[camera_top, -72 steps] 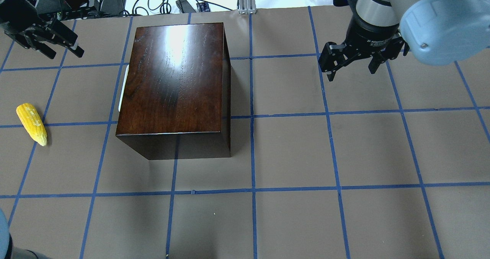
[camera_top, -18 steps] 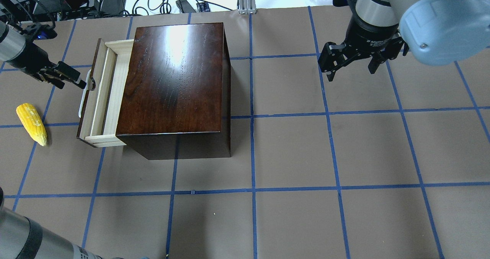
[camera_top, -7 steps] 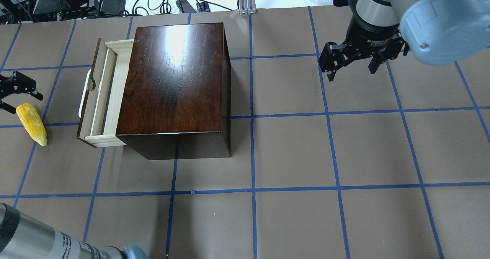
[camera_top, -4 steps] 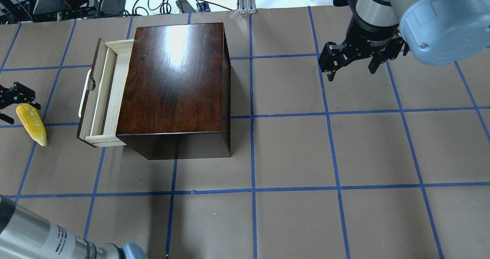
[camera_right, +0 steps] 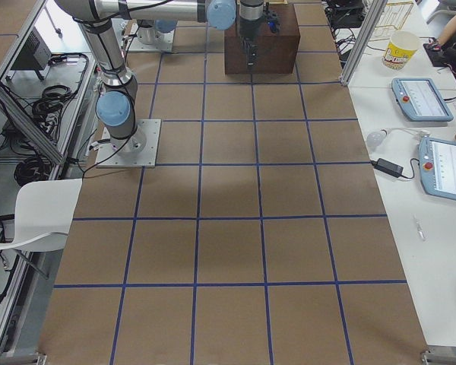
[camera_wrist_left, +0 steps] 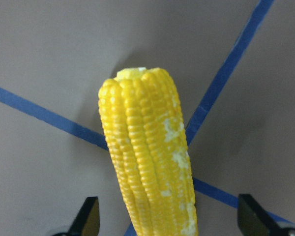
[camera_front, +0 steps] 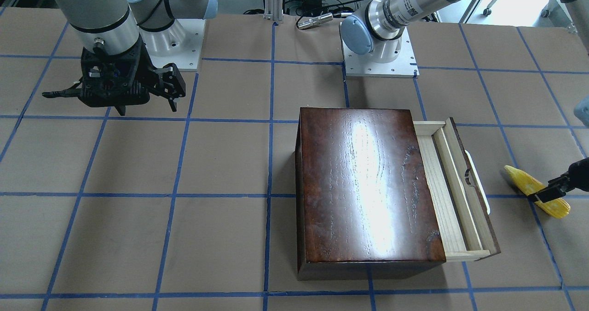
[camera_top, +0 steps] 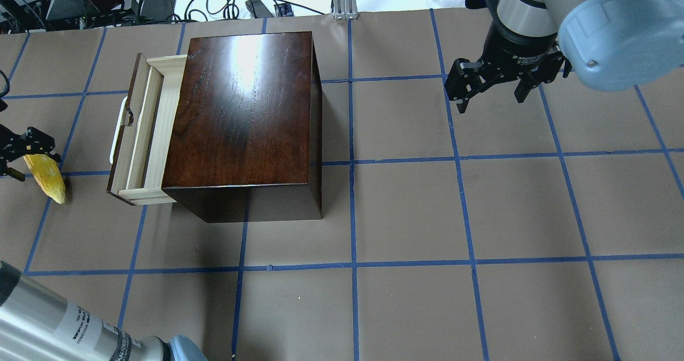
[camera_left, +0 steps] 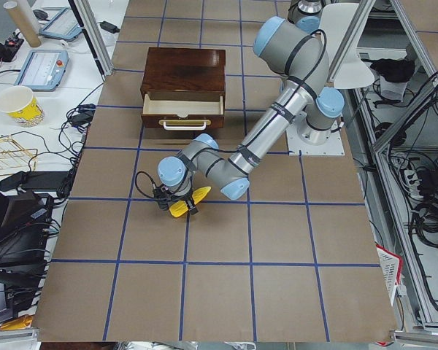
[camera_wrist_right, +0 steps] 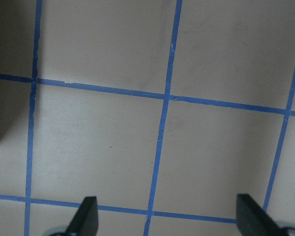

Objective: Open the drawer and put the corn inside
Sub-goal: 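Grasp the yellow corn and lift it with the left gripper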

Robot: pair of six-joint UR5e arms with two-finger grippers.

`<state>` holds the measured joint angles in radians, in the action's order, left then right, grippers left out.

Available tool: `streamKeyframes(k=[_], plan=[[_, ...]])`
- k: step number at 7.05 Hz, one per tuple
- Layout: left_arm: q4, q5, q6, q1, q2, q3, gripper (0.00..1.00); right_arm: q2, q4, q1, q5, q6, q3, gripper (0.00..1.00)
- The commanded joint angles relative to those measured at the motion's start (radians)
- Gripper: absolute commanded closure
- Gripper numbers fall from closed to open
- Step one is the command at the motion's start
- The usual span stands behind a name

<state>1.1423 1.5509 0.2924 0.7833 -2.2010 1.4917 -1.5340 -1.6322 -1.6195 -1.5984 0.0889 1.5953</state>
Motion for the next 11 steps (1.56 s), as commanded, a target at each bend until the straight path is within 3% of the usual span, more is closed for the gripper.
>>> streamKeyframes(k=[1,2,3,7,9,11], plan=[[-0.05,0.001,0.002,-0.001,-0.026,-0.005,0.28,0.0,0.0,0.001,0.0,0.0,0.0,0.0],[-0.043,0.039,0.002,-0.001,-0.028,-0.011,0.82,0.0,0.0,-0.002,0.0,0.0,0.0,0.0],[-0.041,0.052,0.004,-0.001,-0.028,-0.014,1.0,0.0,0.0,0.001,0.0,0.0,0.0,0.0],[0.009,0.103,0.06,0.057,0.052,-0.028,1.0,0.0,0.0,-0.002,0.0,0.0,0.0,0.0],[0.182,0.107,0.065,0.117,0.148,-0.065,1.0,0.0,0.0,-0.002,0.0,0.0,0.0,0.0],[0.336,0.148,0.152,0.193,0.239,-0.175,1.0,0.0,0.0,-0.002,0.0,0.0,0.0,0.0]])
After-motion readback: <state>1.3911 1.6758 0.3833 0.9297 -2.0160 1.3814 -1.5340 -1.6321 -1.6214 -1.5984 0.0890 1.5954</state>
